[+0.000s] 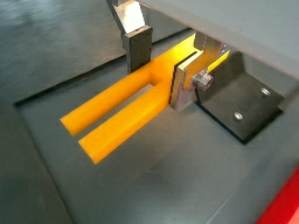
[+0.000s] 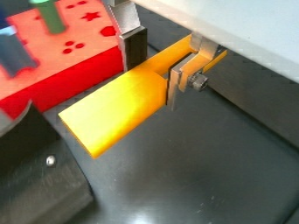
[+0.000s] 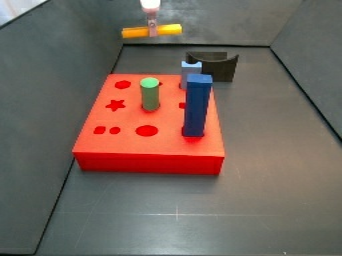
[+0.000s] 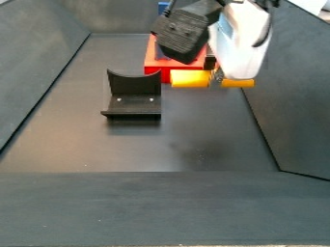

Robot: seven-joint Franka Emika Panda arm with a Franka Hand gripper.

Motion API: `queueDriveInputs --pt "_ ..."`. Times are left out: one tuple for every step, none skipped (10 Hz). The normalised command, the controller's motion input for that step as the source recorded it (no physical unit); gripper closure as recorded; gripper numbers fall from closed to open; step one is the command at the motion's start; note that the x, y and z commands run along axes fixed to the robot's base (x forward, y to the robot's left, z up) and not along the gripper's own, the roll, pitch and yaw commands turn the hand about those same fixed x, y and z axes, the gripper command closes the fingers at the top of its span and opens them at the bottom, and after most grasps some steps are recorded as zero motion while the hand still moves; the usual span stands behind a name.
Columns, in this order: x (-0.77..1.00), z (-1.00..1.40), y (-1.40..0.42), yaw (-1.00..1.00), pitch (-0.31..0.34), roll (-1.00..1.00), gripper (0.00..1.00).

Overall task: Pick up the square-circle object. Move up. Rotate the square-circle object. Place the square-circle object on the fixture. Regrasp the square-circle object. Move to above the board. Insert the square-circle object.
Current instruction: Rotate the square-circle object.

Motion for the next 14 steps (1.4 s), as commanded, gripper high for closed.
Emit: queueDriveInputs --pt "0.03 -0.01 0.02 -1.0 -0.012 -0.01 1.0" --pt "0.03 -0.01 0.02 -1.0 -0.012 -0.01 1.0" --pt "0.03 -0.01 0.02 -1.0 -0.013 -0.01 1.0" --pt "0.03 -0.01 0.02 -1.0 -0.013 -0.01 1.0" --pt "0.03 -0.01 0.02 -1.0 -0.014 -0.01 1.0" --pt "0.03 -0.01 0.02 -1.0 -0.014 -0.01 1.0" --pt "0.03 -0.01 0.02 -1.0 -0.015 -0.01 1.0" --pt "0.03 -0.01 0.02 -1.0 -0.016 -0.01 1.0" --pt "0.03 -0.01 0.02 -1.0 -0.017 -0.01 1.0" --pt "0.03 -0.01 0.02 -1.0 -0.018 -0.01 1.0" --pt "0.03 -0.01 0.02 -1.0 -0.019 -0.01 1.0" --pt "0.03 -0.01 0.02 -1.0 -0.021 -0.01 1.0" --pt "0.03 -0.01 0.02 -1.0 -0.023 -0.01 1.0" --pt "0.03 -0.01 0.02 -1.0 -0.024 -0.01 1.0"
